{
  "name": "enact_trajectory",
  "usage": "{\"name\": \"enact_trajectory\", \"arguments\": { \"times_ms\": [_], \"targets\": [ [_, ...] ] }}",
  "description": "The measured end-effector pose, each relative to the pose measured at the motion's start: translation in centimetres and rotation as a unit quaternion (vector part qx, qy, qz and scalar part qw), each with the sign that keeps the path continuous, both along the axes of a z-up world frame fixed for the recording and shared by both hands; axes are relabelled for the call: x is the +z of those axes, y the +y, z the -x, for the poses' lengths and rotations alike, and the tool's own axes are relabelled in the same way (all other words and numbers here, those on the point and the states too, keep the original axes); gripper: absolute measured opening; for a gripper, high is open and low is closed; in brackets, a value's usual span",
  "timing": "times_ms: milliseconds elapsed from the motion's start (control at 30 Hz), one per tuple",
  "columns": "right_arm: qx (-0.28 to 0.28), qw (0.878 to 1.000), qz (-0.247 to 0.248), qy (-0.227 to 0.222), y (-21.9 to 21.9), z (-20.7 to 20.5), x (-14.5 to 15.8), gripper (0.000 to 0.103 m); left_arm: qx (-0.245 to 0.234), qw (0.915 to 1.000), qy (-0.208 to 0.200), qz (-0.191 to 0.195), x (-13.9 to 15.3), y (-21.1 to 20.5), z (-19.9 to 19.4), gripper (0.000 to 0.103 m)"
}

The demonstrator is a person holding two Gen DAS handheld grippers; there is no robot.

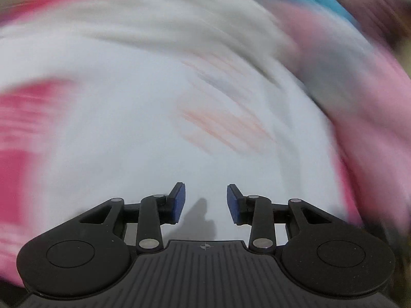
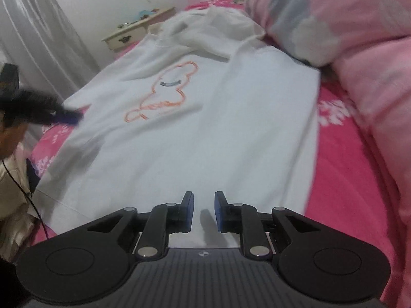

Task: Fold clothes
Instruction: 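Grasp the sweatshirt hem corner with the left gripper and lift it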

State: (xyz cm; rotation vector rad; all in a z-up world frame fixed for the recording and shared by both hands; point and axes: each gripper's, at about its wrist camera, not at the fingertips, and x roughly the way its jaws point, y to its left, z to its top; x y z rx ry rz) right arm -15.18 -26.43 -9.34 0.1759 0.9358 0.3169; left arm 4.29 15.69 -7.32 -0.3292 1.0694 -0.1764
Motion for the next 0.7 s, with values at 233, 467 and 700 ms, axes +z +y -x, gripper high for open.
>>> {"name": "enact_trajectory", "arguments": {
  "times_ms": [233, 467, 700],
  "targets": [
    [0.021, 0.999, -0.003, 0.030, 1.8, -2.0, -1.1, 0.020, 0.198, 0.9363, -0.058, -0.284, 1.4, 16.1, -6.8, 0.046],
    [0.025, 0.998, 0.006, 0.057, 2.9, -2.8, -2.2, 0.020, 0.170, 0.9315, 0.003, -0.321, -1.4, 19.9, -9.2, 0.061],
    [0.026, 0.998, 0.008, 0.058, 3.5, -3.1, -2.2, 0.024, 0.155, 0.9282, 0.045, -0.335, -4.1, 21.6, -10.6, 0.055]
  ]
}}
